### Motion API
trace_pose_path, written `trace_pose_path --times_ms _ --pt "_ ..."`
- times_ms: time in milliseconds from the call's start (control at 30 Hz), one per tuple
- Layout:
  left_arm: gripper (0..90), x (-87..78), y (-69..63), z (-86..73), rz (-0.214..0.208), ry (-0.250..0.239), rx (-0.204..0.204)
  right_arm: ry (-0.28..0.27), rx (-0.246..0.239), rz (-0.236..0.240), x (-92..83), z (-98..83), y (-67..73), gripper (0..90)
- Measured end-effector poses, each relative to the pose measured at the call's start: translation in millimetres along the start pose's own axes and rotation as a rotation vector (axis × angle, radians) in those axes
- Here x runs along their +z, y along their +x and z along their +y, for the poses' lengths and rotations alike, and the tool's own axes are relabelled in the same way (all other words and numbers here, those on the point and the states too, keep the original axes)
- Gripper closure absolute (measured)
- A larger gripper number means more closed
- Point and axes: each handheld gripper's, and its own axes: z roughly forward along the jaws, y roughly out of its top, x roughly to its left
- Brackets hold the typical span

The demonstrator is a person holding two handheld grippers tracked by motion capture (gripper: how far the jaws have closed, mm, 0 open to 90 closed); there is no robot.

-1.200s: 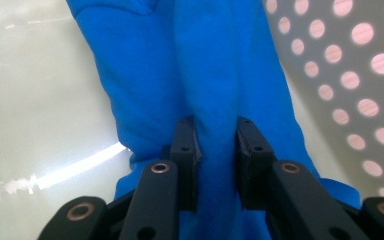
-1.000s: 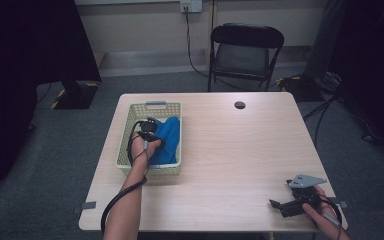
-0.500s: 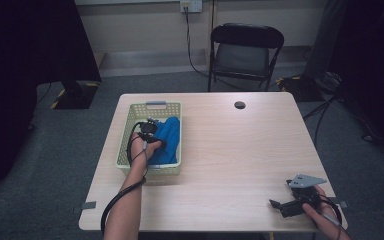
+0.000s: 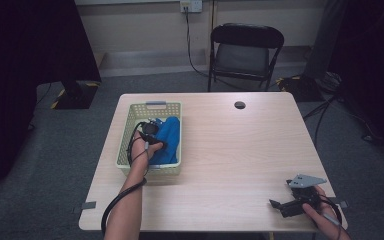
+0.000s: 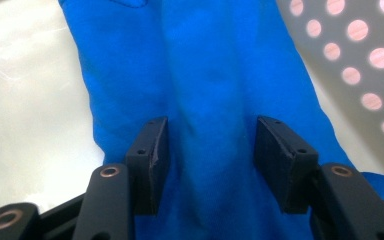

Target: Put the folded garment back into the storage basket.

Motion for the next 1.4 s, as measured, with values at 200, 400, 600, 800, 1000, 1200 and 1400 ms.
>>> trace_pose_path --times_ms 200,400,600,800,1000,1200,1400 --pt "44.3 1.3 4.2 -1.5 0.013 -0.014 0.017 0.000 0.000 0.000 0.0 0.0 0.0 0.0" --pt "3.3 8.6 18.0 -7.3 0.049 -0.012 -0.094 0.000 0.001 0.000 0.0 0.0 0.0 0.0" --pt "0.3 9.8 20.6 -0.2 0.038 0.040 -0.080 0.000 0.000 0.000 0.0 0.0 0.0 0.0" --pt "7.1 -4.3 19.4 7.2 0.037 0.017 -0.023 0.000 0.000 0.000 0.0 0.0 0.0 0.0" --pt "6.2 -4.8 11.3 9.8 -0.036 0.028 -0.010 0.000 0.000 0.000 0.0 0.0 0.0 0.0" --pt "1.2 9.3 6.4 6.8 -0.037 0.082 0.008 0.000 0.000 0.000 0.0 0.0 0.0 0.0" --pt "0.0 12.8 7.5 6.7 -0.006 0.086 0.040 0.000 0.000 0.000 0.0 0.0 0.0 0.0"
